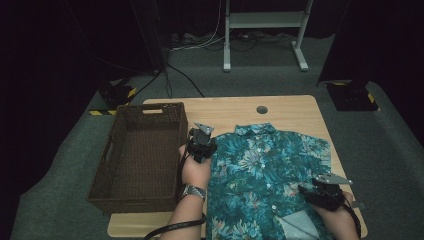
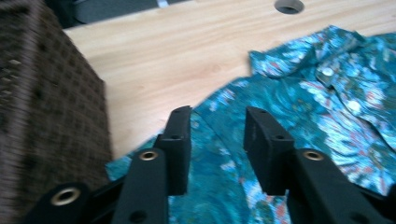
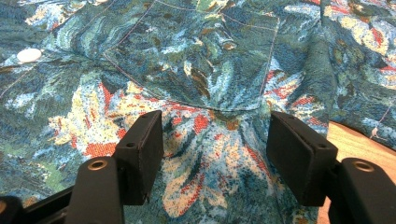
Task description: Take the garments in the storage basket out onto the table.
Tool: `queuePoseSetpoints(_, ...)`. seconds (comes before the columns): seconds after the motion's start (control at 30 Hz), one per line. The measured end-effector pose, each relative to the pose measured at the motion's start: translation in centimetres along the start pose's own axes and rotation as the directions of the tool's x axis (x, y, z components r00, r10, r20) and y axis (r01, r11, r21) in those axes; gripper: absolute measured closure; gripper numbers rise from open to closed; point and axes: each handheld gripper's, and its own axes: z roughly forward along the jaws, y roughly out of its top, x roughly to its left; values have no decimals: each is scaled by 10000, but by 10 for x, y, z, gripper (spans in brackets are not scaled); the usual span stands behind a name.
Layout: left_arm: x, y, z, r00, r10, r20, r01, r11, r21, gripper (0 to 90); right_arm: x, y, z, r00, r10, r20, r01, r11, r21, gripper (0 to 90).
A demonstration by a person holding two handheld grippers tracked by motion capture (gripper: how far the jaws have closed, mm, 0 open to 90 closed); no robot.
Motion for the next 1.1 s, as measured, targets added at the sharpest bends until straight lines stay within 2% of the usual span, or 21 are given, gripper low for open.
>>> queuePoseSetpoints(0.2,-17,-24,13,9980,48,638,-67,9995,293,539,0,0,0,10000,-5,2,5,10000,-20,364)
queuePoseSetpoints(0.3,-25,-38,19,9953,3,965,-55,9985,537,517,0,0,0,10000,14,2,-14,10000,-22,364)
queuePoseSetpoints(0.47,-37,-65,25,9899,149,1412,-288,9949,971,475,0,0,0,10000,-12,-11,12,10000,-21,364)
queuePoseSetpoints(0.63,-48,-85,23,9867,286,1603,-479,9919,1173,439,0,0,0,10000,-19,-12,19,10000,-15,364)
queuePoseSetpoints(0.73,-57,-93,26,9855,659,1564,-884,9860,1413,433,0,0,0,10000,-15,-5,15,10000,-5,364)
queuePoseSetpoints(0.77,-58,-95,28,9858,654,1550,-886,9851,1476,433,0,0,0,10000,-11,1,11,10000,2,364)
queuePoseSetpoints(1.1,-55,-94,40,9843,683,1627,-810,9940,729,460,0,0,0,10000,-9,22,9,10000,-23,364)
